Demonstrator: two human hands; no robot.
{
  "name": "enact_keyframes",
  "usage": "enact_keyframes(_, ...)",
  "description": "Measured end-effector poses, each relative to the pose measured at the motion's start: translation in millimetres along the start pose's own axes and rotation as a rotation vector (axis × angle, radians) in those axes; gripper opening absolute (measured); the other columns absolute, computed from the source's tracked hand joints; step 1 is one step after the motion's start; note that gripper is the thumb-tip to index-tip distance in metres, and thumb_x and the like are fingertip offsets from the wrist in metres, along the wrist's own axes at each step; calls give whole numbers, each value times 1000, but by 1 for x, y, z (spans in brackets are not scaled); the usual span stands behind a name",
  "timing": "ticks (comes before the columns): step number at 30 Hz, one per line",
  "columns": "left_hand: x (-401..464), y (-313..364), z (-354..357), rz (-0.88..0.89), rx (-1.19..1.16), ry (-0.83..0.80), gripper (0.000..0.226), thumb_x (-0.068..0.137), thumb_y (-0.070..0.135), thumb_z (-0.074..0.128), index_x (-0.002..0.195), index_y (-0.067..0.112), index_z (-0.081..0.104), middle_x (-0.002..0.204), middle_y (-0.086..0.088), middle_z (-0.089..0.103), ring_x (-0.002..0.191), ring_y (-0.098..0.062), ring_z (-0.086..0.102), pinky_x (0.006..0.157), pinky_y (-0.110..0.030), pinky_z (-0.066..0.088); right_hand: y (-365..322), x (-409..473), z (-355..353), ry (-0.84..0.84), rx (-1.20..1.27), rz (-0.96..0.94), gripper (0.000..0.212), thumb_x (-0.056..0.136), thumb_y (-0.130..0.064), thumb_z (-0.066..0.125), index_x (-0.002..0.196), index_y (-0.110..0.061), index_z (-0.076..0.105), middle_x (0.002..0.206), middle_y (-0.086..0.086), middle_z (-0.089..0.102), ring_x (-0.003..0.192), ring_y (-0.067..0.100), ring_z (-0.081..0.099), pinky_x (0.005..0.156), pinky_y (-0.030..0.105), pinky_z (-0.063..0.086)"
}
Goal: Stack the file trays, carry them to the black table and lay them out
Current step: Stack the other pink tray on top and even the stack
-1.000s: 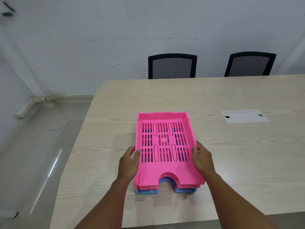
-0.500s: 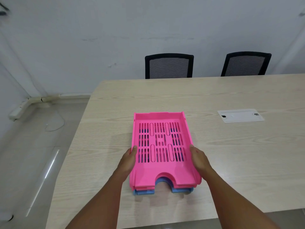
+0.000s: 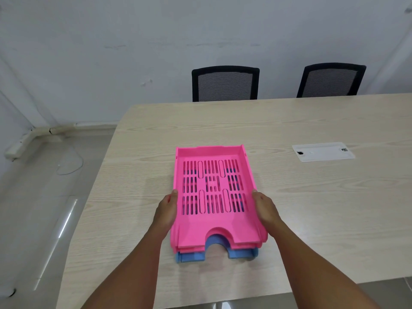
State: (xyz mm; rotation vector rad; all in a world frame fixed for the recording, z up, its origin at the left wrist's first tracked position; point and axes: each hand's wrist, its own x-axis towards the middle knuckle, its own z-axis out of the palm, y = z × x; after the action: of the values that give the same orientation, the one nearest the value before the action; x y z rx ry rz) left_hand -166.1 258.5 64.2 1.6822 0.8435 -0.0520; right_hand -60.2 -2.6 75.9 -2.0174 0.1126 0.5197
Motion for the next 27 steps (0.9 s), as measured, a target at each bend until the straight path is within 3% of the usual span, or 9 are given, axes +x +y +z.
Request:
enact_keyframes(3, 0, -6, 1, -34, -67, -5, 68, 91, 71, 34, 127, 21, 63, 117, -5, 72, 109, -28, 67, 99, -51, 53, 6, 3, -7, -29, 19, 13, 49, 104, -46, 30, 108, -14, 67, 105, 11, 72, 98, 30, 69, 93, 52, 55)
enact_keyframes(7, -5, -11, 2, -65, -144, -38, 48, 99, 56, 42, 122, 18, 61, 113, -6, 72, 100, -27, 69, 71, -34, 52, 14, 5, -14, -31, 87, 32, 45, 104, -45, 36, 112, -13, 67, 106, 10, 72, 97, 29, 70, 93, 53, 56)
enact_keyframes(10, -5, -15, 0, -83, -157, -76, 50, 99, 59, 41, 124, 22, 63, 115, -4, 74, 103, -26, 69, 75, -36, 52, 18, 5, -15, -53, 155, 65, 45, 103, -45, 39, 115, -11, 66, 110, 13, 73, 97, 32, 71, 94, 55, 55)
enact_keyframes(18, -14, -19, 2, -25, -99, -21, 55, 101, 57, 37, 110, 18, 75, 88, -4, 79, 76, -24, 69, 60, -29, 49, 22, -2, -17, -105, 218, 123, 54, 104, -49, 35, 105, -14, 76, 103, 13, 78, 97, 35, 74, 94, 55, 56)
enact_keyframes(21, -18, -25, 3, -14, -81, -21, 54, 100, 57, 37, 110, 20, 76, 91, -3, 80, 79, -25, 70, 63, -31, 51, 29, -5, -18, -89, 228, 123, 52, 102, -49, 38, 104, -15, 78, 101, 12, 79, 95, 35, 74, 94, 55, 55)
enact_keyframes(27, -24, -25, 4, -15, -92, -74, 60, 98, 63, 36, 119, 21, 74, 106, 0, 78, 103, -23, 71, 98, -47, 54, 36, -7, -15, -90, 297, 121, 49, 102, -48, 41, 105, -15, 78, 101, 12, 79, 95, 35, 75, 95, 56, 55)
